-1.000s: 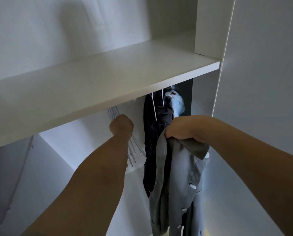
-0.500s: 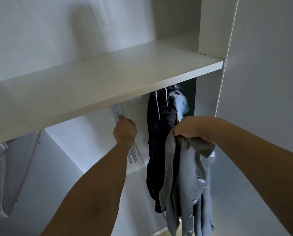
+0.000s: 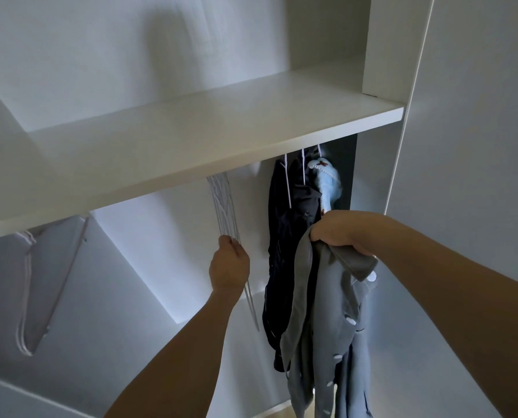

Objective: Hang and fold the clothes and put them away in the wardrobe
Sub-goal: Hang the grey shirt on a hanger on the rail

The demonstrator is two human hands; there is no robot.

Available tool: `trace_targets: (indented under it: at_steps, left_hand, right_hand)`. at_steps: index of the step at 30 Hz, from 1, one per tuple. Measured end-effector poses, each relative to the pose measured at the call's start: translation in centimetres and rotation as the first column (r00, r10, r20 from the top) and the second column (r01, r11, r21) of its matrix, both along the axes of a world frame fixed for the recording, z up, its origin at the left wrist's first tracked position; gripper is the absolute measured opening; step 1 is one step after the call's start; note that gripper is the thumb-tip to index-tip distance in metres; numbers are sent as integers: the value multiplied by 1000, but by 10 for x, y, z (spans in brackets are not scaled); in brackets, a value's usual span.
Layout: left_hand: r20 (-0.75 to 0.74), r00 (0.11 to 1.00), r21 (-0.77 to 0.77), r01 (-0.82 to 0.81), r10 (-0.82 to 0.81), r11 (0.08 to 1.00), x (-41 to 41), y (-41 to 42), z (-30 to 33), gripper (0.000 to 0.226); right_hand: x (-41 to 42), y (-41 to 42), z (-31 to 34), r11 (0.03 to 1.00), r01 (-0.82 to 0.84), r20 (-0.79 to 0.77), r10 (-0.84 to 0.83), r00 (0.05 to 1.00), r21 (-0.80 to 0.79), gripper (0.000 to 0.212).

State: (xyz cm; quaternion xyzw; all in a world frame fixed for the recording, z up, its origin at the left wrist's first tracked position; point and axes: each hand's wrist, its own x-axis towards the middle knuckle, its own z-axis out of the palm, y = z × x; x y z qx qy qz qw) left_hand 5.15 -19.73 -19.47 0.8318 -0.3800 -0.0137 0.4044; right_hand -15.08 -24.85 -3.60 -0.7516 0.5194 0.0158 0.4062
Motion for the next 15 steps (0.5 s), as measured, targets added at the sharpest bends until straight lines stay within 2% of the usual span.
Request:
trace_targets:
  at_steps: [2,6,15]
  left_hand:
    - [5,1000,2,4,-4,1000,-5,9,-3,23]
    - [-19,999,-1,33,-33,999,-20,29,-9,20]
    - [-101,992,-4,71,-71,997,-50,87,-4,18]
  right_hand:
    - [3,2,-1,1000,-16,5,16,1000,-26,8]
    - [6,6,-8,997,-58,16,59,998,-46,34]
    - [-4,31,-19,996,-37,44,40,998,-78,36]
